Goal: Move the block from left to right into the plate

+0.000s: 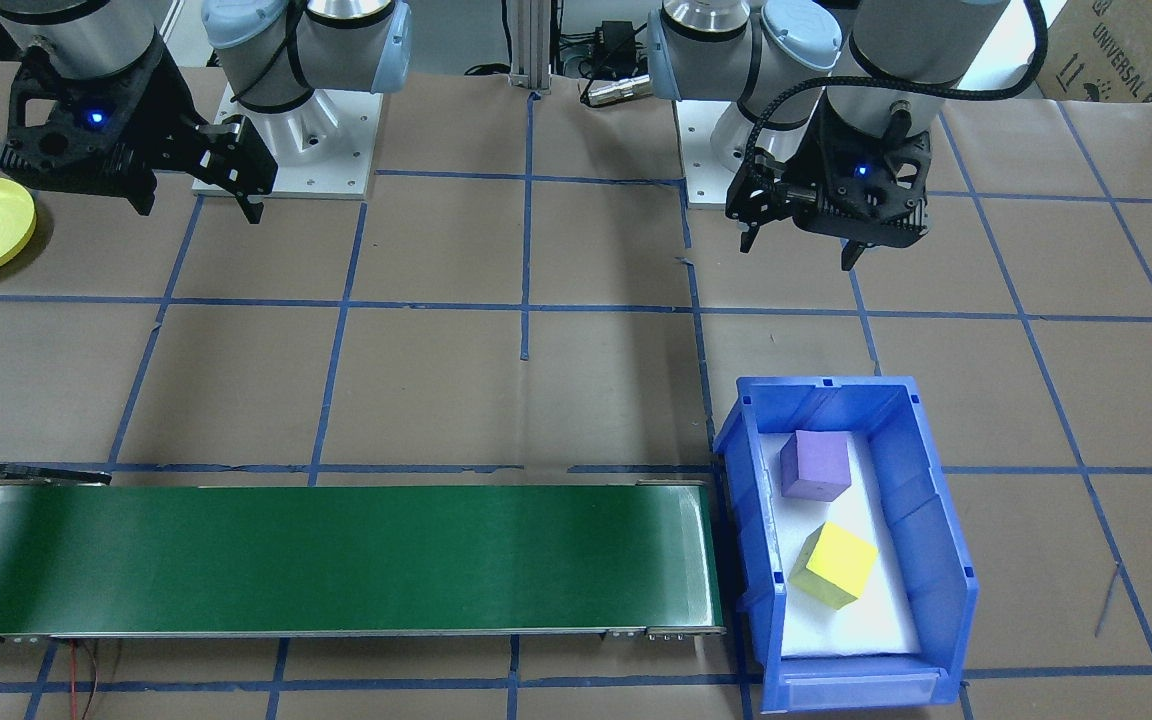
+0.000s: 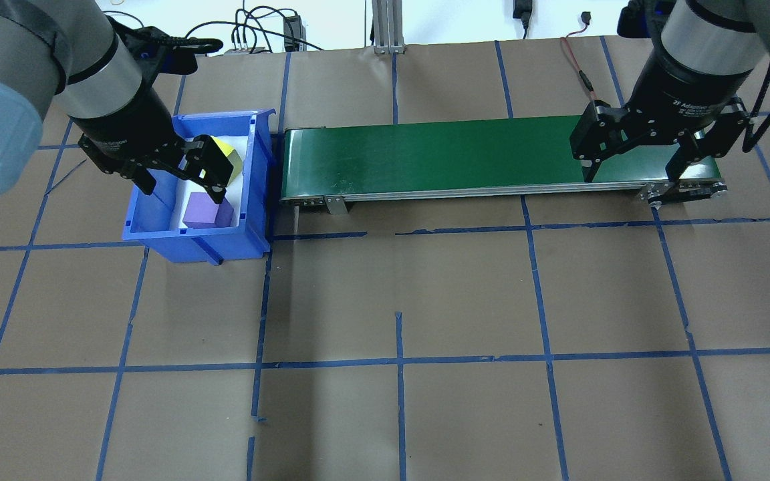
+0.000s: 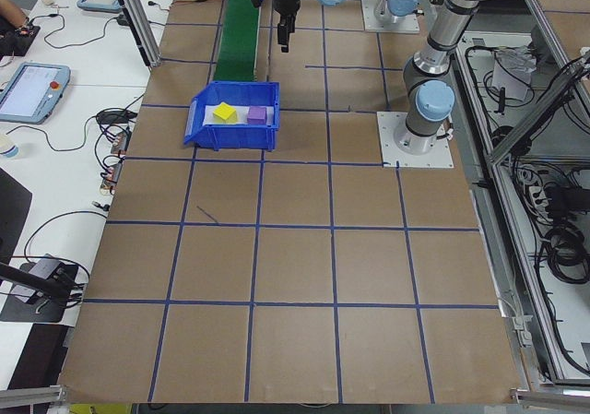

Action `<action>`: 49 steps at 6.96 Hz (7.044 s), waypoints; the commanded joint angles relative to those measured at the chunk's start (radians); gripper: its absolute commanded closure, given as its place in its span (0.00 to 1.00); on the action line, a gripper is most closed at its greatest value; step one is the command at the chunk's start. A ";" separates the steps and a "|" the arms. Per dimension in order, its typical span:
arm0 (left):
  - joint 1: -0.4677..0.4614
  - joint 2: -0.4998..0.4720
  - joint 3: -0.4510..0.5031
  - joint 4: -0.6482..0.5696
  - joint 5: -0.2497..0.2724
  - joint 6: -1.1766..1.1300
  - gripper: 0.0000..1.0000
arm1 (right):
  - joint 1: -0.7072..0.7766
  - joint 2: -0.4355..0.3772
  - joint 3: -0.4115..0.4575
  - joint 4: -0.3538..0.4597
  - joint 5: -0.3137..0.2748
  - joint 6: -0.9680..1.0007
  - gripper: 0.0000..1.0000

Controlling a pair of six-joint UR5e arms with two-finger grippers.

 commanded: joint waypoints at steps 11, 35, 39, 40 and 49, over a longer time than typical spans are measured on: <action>0.210 -0.305 -0.021 0.257 -0.112 0.145 0.00 | 0.005 -0.002 0.002 -0.049 0.008 0.012 0.00; -0.110 -0.489 0.036 0.655 -0.078 -0.267 0.00 | 0.005 -0.002 0.023 -0.051 0.008 0.009 0.00; -0.069 -0.385 0.048 0.606 -0.009 -0.207 0.00 | 0.005 -0.002 0.023 -0.051 0.006 0.011 0.00; 0.008 -0.356 0.048 0.605 -0.015 -0.139 0.00 | 0.005 -0.002 0.023 -0.051 0.008 0.011 0.00; 0.181 -0.511 0.024 0.641 -0.059 -0.640 0.00 | -0.251 0.147 -0.005 -0.109 0.063 -0.151 0.00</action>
